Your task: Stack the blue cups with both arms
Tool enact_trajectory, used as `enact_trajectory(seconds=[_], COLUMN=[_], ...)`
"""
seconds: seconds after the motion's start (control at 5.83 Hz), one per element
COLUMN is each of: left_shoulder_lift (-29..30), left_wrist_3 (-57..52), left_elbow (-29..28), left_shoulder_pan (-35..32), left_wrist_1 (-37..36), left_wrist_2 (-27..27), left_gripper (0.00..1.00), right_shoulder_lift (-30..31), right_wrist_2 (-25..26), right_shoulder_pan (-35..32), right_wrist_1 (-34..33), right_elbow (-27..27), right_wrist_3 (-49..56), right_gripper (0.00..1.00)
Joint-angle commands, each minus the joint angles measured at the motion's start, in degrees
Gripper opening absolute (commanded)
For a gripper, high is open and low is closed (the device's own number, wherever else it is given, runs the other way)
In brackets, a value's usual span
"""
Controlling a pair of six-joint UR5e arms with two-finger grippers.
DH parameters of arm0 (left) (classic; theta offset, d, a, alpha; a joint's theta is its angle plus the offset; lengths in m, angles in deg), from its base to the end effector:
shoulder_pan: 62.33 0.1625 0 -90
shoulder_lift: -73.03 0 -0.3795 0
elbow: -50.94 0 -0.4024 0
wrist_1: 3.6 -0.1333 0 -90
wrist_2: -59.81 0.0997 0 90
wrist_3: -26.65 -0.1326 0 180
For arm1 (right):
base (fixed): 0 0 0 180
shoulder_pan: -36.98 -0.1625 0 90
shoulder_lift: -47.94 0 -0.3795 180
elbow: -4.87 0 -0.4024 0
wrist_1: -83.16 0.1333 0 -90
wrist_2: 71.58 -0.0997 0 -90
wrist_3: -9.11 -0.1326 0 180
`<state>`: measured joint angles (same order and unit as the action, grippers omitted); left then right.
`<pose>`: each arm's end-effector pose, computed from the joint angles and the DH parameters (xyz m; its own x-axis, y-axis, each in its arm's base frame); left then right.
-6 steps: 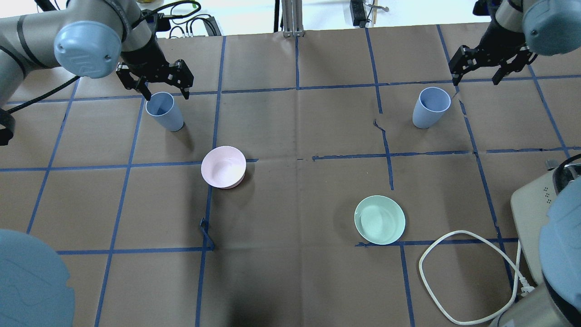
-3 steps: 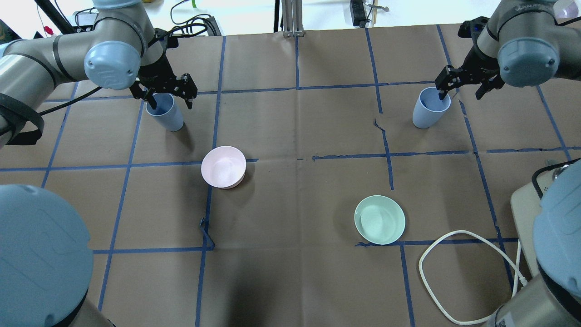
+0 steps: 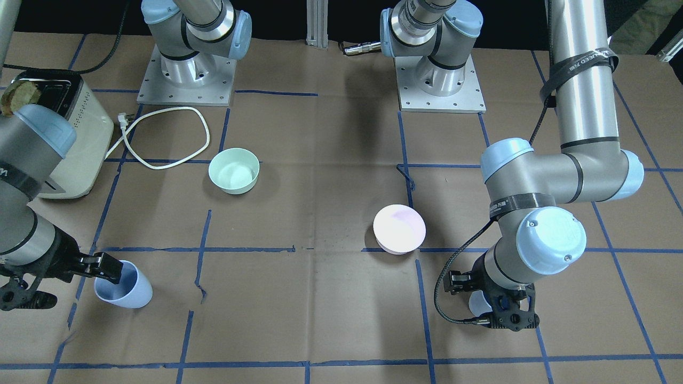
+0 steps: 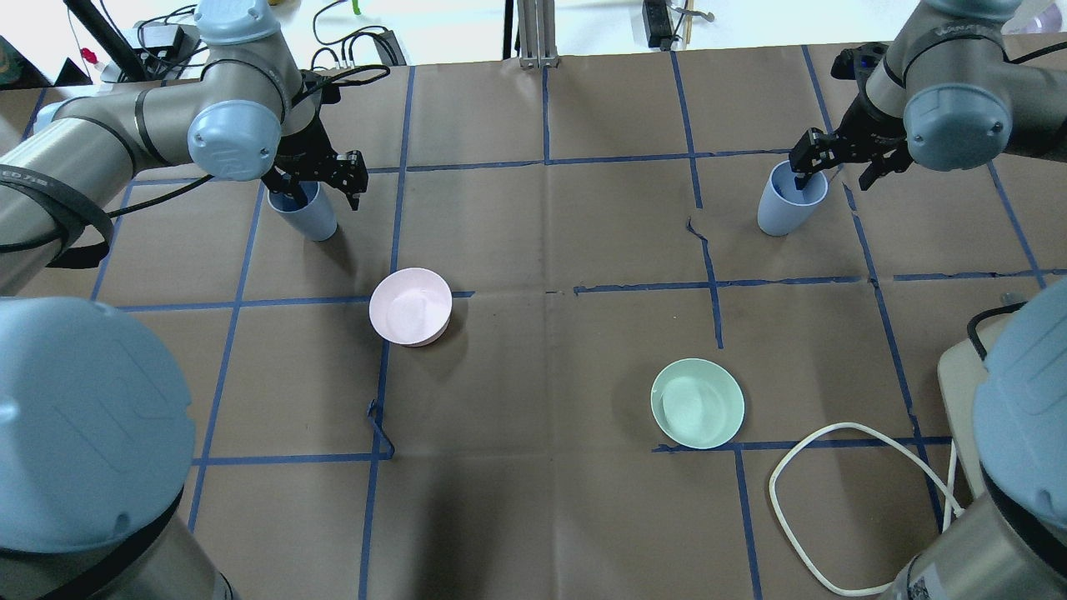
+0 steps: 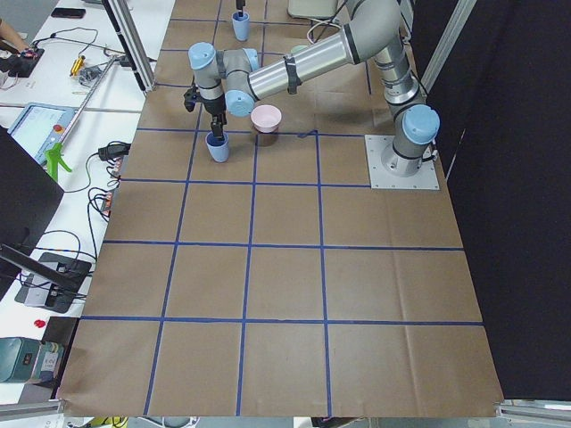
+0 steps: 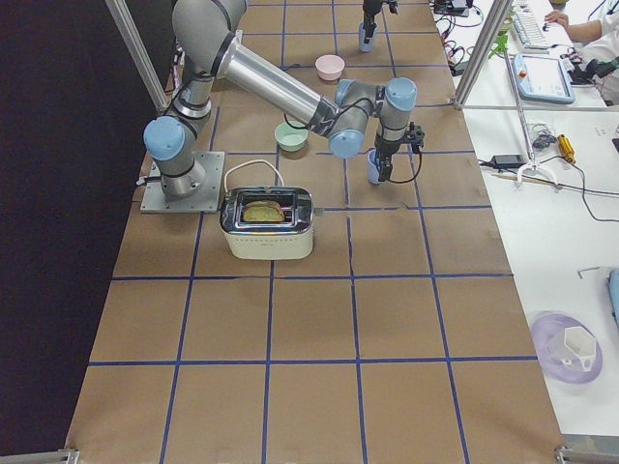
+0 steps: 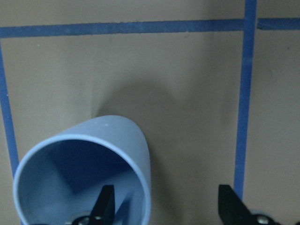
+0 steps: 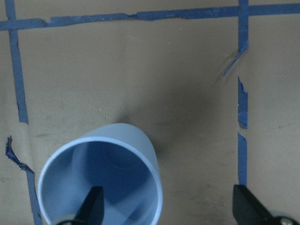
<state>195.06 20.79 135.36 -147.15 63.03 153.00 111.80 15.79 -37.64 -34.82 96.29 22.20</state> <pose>-0.0664 -0.6627 0.1674 -0.9986 0.0148 -0.0498 0.0119 0.9982 0.0591 -0.0313 -0.6392 0.1853 -0.9983 0.0394 -0.0430 0.0402 0.9990 -0.0175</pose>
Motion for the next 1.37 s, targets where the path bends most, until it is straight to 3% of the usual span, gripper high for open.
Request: enact_trajectory(seconds=[0.0,0.17,0.34,0.69,0.86,1.03,1.2], left_shoulder_lift=[0.1,0.1,0.1,0.1,1.3,2.5,4.0], left_wrist_3=[-1.7,-1.7,-1.2,4.3,13.2,22.5,29.2], left_elbow=[0.2,0.0,-1.4,-4.4,-7.1,-8.3,-9.0], left_shoulder_pan=[0.0,0.0,-0.2,-5.9,-11.0,-17.1,-20.8], left_wrist_1=[-0.1,-0.1,-0.1,0.1,0.1,-0.5,-5.0], left_wrist_2=[0.1,0.1,0.2,0.1,-0.5,-0.5,-0.7], left_gripper=[0.21,0.1,0.06,0.05,0.05,0.05,0.05], right_shoulder_lift=[-0.1,0.2,0.3,0.4,0.9,3.7,6.7], right_wrist_2=[0.1,0.1,0.1,0.0,-0.2,0.0,0.1], right_shoulder_pan=[0.0,0.0,0.0,0.0,-0.2,-0.5,-1.0], right_wrist_1=[-0.9,-1.0,-1.0,-0.9,-0.8,3.1,12.8], right_elbow=[1.1,1.0,1.0,0.8,0.2,-3.4,-8.8], right_wrist_3=[0.1,0.0,-0.1,-0.2,-0.9,-2.2,-2.3], right_gripper=[0.77,0.31,0.09,0.06,0.07,0.07,0.07])
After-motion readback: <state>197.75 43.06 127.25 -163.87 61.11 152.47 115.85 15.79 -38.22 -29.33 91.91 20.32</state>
